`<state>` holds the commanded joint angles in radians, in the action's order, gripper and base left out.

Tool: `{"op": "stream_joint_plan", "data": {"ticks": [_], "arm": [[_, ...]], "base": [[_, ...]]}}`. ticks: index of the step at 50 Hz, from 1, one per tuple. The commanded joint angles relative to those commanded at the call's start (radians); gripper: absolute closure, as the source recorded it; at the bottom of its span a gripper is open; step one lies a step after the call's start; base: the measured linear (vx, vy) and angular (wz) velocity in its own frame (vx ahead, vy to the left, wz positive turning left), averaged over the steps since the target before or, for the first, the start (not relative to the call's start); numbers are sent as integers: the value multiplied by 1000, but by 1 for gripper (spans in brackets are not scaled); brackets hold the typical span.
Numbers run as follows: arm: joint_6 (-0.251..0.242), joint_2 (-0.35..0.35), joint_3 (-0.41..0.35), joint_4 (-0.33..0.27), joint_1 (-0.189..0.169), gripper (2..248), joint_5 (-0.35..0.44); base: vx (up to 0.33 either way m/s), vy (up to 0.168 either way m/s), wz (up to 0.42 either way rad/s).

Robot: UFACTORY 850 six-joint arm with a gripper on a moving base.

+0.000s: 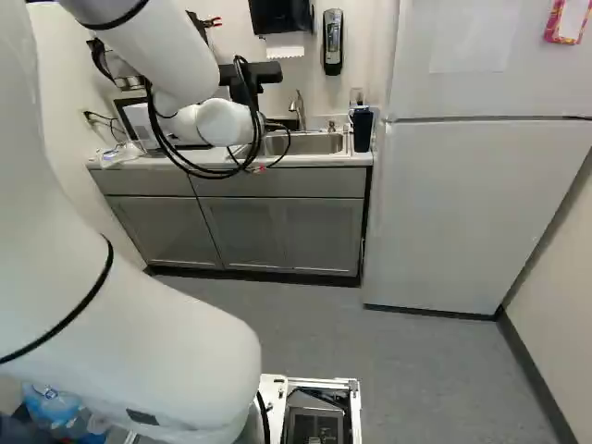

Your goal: Rinse the cup and place it in the tray

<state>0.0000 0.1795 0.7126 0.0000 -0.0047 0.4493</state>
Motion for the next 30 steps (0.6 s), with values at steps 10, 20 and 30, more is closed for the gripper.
{"op": "stream_joint_plan", "data": {"ticks": [10, 20, 30], "arm": [[0, 6, 16, 0, 0, 3, -26], [0, 11, 33, 0, 0, 3, -52], [0, 16, 49, 0, 0, 3, -78]], "base": [[0, 0, 0], [0, 0, 0], [0, 0, 0]]}}
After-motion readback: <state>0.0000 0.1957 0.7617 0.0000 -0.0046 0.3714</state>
